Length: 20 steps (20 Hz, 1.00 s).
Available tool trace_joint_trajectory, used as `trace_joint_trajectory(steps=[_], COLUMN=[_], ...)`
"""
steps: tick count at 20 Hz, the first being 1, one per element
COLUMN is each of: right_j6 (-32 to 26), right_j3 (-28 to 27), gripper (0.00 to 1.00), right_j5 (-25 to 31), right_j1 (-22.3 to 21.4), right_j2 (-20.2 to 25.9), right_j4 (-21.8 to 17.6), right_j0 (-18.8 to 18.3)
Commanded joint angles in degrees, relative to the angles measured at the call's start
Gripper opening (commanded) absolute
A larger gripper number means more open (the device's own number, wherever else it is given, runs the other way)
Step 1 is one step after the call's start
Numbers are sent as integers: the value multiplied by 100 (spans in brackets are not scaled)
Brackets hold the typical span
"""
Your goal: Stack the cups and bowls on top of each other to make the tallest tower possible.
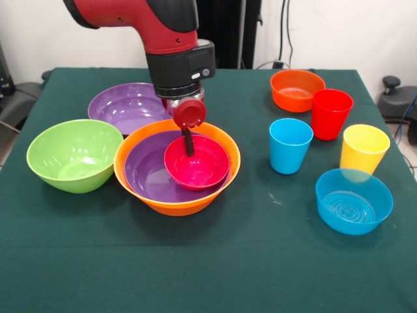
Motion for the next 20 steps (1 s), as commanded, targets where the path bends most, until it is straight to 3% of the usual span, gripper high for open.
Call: trace_joint_trajectory(steps=[1, 13, 20], right_j6=[-495, -664, -713], right_j3=[-207, -560, -582], gripper=[0, 0, 0], right_j5=[118, 335, 678], right_j1=[207, 369, 242], right_j2=[546, 665, 734], right_j4=[-450, -637, -601], right_j0=[-121, -310, -343])
